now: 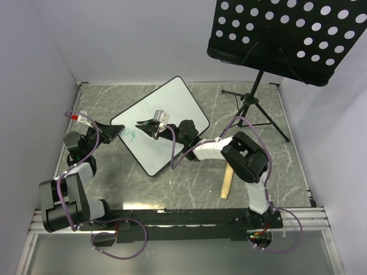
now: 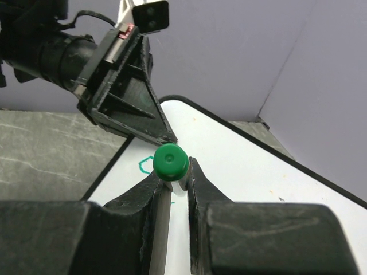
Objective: Write a sentence on the whiteboard
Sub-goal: Pick up the sentence from the whiteboard.
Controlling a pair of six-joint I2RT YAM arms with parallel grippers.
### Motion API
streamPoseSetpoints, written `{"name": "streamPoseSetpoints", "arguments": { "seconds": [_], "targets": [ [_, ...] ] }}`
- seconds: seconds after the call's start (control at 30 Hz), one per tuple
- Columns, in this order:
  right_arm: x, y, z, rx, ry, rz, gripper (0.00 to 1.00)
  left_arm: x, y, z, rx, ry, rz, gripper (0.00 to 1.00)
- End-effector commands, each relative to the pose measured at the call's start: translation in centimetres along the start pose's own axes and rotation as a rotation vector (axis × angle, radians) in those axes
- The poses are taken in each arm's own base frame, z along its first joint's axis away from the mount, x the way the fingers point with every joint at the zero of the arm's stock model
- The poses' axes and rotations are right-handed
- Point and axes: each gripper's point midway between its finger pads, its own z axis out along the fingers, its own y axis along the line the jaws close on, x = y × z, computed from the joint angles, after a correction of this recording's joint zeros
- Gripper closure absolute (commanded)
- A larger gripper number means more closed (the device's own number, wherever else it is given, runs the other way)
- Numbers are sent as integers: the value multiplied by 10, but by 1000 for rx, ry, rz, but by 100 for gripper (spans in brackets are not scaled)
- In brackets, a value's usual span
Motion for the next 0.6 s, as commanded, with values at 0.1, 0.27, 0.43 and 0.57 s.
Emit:
{"name": "streamPoseSetpoints", "arguments": {
  "seconds": [0.1, 0.27, 0.43, 0.57],
  "targets": [
    [-8, -12, 6, 11, -37, -21, 100, 10, -10, 1, 66, 66, 178, 99],
    [-7, -10, 5, 0, -38, -20, 100, 10, -11, 2, 69, 68, 179, 99],
    [-9, -2, 7, -40, -42, 5, 100, 10, -12, 2, 71, 70, 183, 99],
    [-6, 3, 8, -61, -34, 21, 100, 11, -12, 2, 72, 71, 182, 99]
  ]
}}
